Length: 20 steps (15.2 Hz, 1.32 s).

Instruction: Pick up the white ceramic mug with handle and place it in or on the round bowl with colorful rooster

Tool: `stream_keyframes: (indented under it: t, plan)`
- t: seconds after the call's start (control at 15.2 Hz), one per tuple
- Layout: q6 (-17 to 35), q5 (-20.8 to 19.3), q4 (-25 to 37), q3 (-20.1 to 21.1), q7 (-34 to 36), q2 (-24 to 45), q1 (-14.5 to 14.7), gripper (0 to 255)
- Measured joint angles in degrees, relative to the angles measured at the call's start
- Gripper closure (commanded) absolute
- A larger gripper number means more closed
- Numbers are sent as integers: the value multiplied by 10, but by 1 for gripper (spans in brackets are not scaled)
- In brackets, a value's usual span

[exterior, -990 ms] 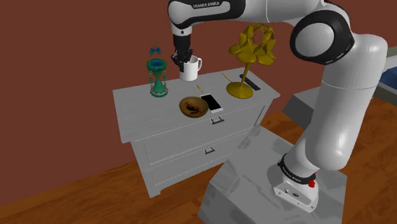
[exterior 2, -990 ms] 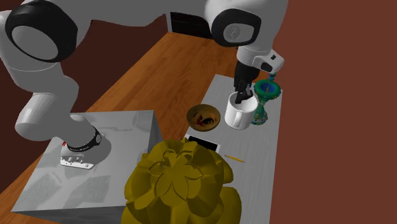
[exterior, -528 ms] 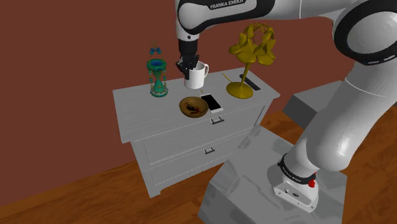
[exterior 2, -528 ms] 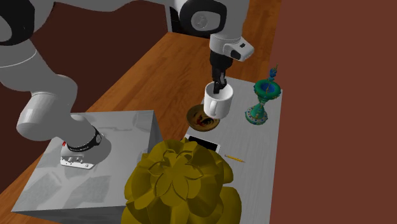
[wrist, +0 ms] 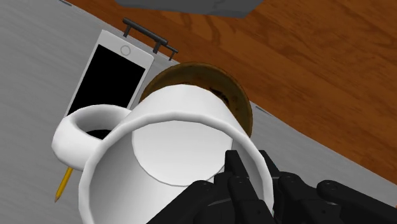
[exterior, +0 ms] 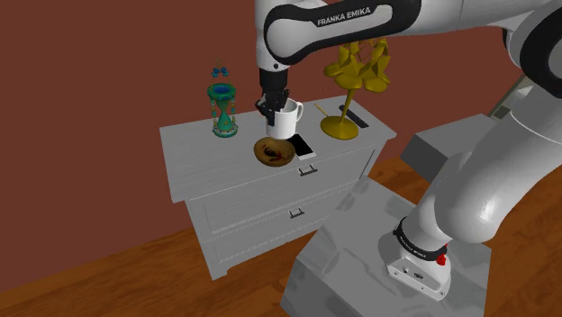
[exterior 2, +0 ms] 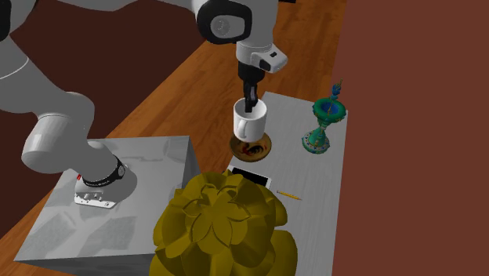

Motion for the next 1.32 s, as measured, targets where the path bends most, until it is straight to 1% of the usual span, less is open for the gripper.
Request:
stream_keyframes:
  t: [0.86, 1.32]
  plan:
    - [97, -3, -67, 0, 3, 31, 0, 255]
    - [106, -3, -72, 1, 4, 34, 1, 255]
